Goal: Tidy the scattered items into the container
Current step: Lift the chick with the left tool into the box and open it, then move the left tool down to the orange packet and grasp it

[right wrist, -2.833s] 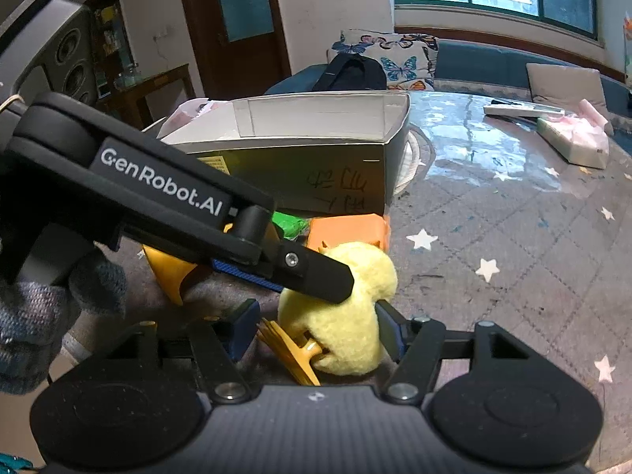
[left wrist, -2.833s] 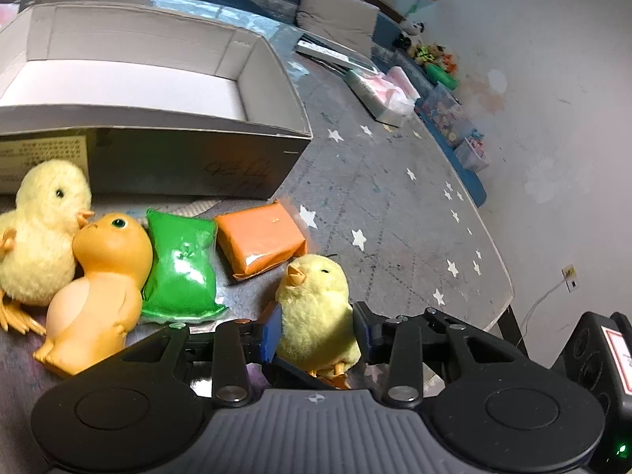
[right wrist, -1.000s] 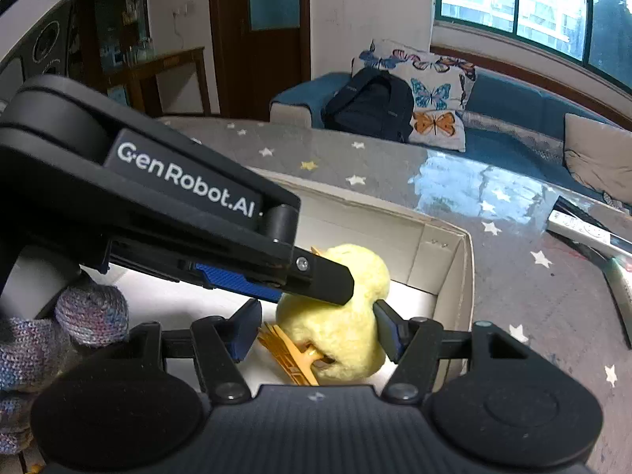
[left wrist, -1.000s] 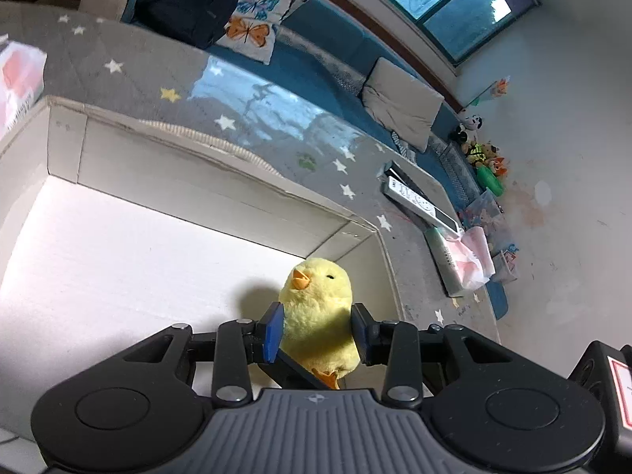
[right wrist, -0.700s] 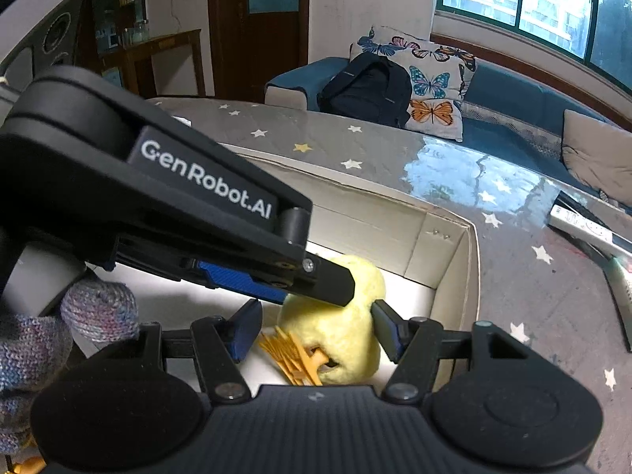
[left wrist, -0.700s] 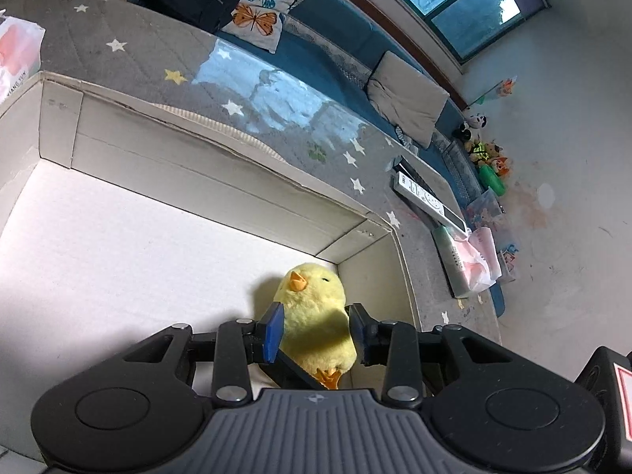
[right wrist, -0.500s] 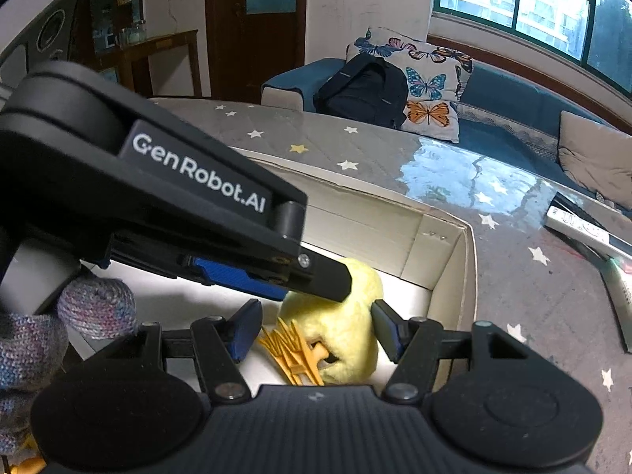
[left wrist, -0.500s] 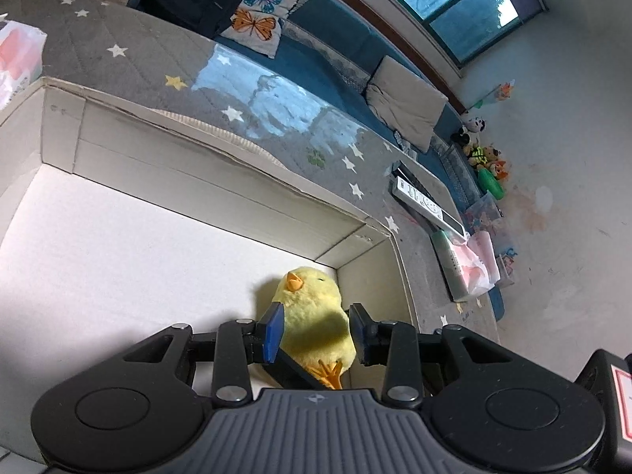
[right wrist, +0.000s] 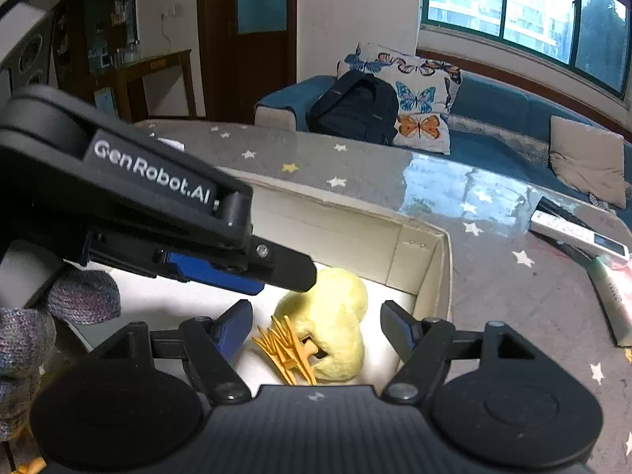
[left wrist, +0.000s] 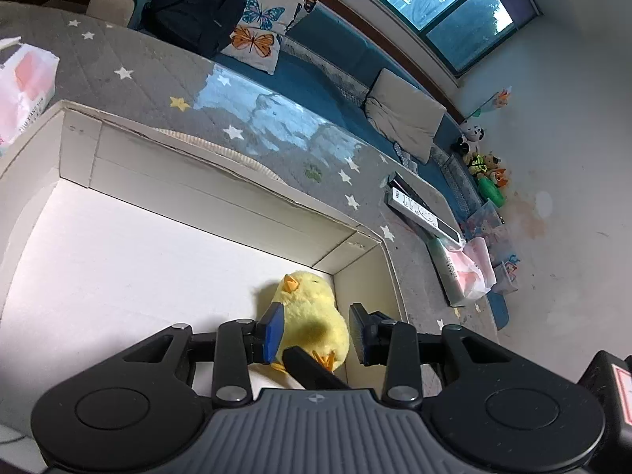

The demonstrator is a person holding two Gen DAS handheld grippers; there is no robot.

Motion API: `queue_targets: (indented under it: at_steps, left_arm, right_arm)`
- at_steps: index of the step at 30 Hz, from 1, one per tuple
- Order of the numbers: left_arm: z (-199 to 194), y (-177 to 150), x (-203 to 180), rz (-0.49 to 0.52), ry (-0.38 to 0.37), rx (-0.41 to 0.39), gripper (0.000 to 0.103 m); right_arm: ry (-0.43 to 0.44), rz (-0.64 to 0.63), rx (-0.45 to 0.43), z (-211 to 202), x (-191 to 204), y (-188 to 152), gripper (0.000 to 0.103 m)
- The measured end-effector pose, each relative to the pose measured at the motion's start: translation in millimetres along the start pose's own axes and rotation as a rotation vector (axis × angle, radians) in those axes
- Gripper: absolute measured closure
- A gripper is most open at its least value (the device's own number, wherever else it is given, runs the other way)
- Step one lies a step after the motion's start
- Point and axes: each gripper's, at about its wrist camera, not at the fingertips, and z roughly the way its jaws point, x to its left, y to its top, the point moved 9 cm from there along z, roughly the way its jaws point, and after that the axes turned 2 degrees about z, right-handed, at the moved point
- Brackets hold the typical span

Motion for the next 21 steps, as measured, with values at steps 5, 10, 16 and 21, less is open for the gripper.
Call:
queue_targets:
  at_steps: [5, 10, 16, 21]
  left_arm:
    - [-12, -5, -9, 0.03, 0.005, -0.017, 0.065]
    - [-26, -11, -16, 0.049, 0.009, -0.036, 0.065]
    - [-41, -27, -21, 0.063, 0.017, -0.047, 0.065]
    - [-57, -39, -29, 0.091, 0.021, -0.069, 0.065]
  right_arm:
    - [-0.008, -0.004, -0.043, -16, 0, 2, 0.03]
    - [-0.005, -0.001, -0.077, -32, 1, 0, 0.029]
    - [-0.005, -0.001, -0.112, -55, 1, -8, 0.028]
    - [-0.007, 0.002, -0.132, -72, 1, -17, 0.028]
